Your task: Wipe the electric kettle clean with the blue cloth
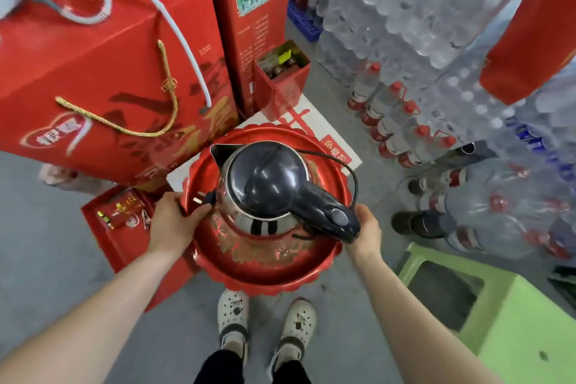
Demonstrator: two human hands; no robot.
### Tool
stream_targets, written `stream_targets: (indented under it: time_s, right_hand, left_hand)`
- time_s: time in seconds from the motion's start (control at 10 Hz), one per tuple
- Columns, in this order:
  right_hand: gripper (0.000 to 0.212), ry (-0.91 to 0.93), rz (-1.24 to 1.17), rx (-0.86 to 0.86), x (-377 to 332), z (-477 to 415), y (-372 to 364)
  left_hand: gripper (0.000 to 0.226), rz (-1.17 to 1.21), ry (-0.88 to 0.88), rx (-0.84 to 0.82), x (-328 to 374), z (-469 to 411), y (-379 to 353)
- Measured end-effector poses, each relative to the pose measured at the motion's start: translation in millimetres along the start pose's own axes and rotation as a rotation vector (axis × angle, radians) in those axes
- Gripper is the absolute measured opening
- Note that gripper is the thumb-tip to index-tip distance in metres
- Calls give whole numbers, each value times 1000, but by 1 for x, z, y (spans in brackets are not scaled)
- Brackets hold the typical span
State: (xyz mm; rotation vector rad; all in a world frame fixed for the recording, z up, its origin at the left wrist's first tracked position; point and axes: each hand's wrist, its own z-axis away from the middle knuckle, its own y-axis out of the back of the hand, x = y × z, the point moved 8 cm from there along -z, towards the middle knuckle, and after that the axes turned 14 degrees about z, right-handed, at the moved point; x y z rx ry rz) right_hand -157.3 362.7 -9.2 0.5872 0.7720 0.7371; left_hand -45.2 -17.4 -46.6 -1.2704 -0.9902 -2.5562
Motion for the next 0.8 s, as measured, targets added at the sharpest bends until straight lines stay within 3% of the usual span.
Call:
stream_targets:
  time_s: [0.1,0.2,0.5,0.6,0.7,0.8]
  right_hand:
    - [15,-9,-6,22,-3,-15,-21]
    - [12,-21,-12,25,-5,-23,-33]
    - [14,-78,-150,6,1,-40,-55]
    - [13,-24,-26,-44,-2,-41,-54]
    - [41,-14,43,-92,-2,-33,-39]
    - [60,57,-77,117,-10,-28,1]
  left_hand:
    - [29,-24,-76,6,9,-18,-3]
    - [26,-36,-111,17,11,-30,-5]
    - [42,-72,-89,-25,-7,-58,-15]
    - [48,-137,-105,-47,-23,-68,-17]
    - [57,-154,-88,-40,-11,-52,-11]
    - [71,-109,9,56,-38,-49,4]
